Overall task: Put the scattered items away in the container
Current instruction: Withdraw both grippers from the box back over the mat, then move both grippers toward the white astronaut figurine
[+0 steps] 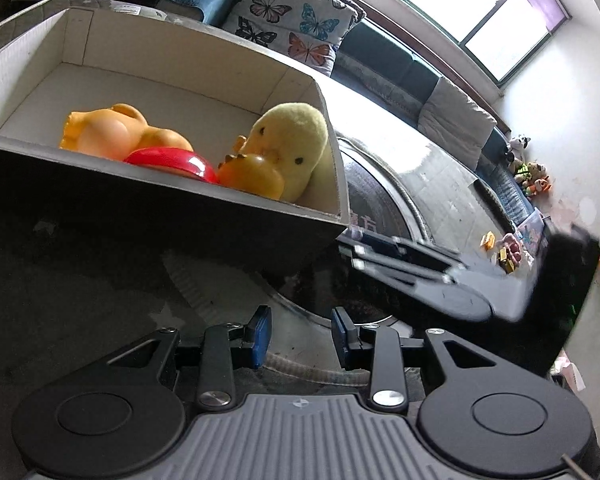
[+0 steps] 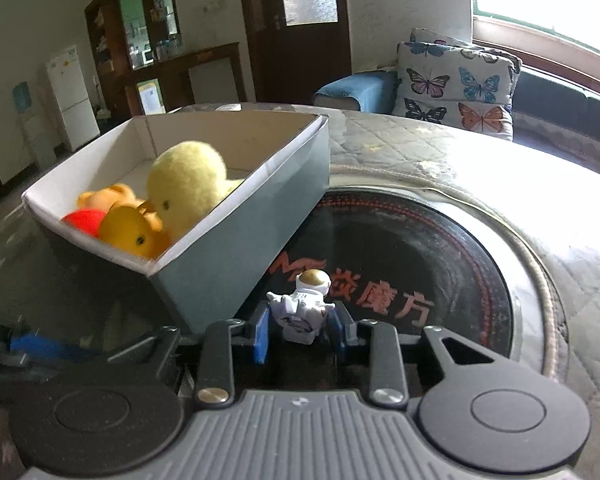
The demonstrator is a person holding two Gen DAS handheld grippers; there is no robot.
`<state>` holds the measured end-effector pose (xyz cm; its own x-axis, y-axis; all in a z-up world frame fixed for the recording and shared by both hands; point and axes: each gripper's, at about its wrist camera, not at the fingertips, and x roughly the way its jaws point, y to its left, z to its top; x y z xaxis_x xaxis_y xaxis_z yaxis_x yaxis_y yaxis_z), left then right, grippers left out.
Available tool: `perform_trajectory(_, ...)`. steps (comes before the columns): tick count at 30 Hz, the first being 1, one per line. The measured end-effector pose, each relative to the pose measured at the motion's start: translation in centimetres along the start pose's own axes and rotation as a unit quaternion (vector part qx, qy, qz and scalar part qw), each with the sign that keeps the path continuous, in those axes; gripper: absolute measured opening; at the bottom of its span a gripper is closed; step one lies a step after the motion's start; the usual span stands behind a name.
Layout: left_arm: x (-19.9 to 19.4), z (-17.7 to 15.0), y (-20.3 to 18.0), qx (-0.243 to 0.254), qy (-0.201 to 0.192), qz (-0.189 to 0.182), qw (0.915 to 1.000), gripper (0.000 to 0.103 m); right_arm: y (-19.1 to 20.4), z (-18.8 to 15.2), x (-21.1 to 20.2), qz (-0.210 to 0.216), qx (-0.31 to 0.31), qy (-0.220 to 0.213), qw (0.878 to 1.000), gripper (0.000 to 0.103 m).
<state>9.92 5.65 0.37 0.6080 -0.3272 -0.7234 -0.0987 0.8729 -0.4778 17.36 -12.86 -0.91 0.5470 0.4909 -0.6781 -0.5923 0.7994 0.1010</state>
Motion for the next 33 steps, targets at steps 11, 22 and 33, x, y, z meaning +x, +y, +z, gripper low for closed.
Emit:
perform_trajectory(11, 1.0, 0.4, -2.2, 0.009, 0.007, -0.025, 0.9996, 0.036, 2.7, -4.4, -6.4, 0.018, -0.035, 0.008, 0.999, 0.030)
perform_trajectory(22, 3.0, -0.3, -4.5, 0.038, 0.038, -0.023, 0.9983, 0.036, 3.5, -6.6, -8.2, 0.007, -0.017, 0.000, 1.000, 0.032)
perform_trajectory(33, 4.6, -0.2, -6.0, 0.065, 0.063, -0.011, 0.9958, 0.036, 3.2, -7.0, -8.5, -0.004, 0.003, -0.007, 1.000, 0.040)
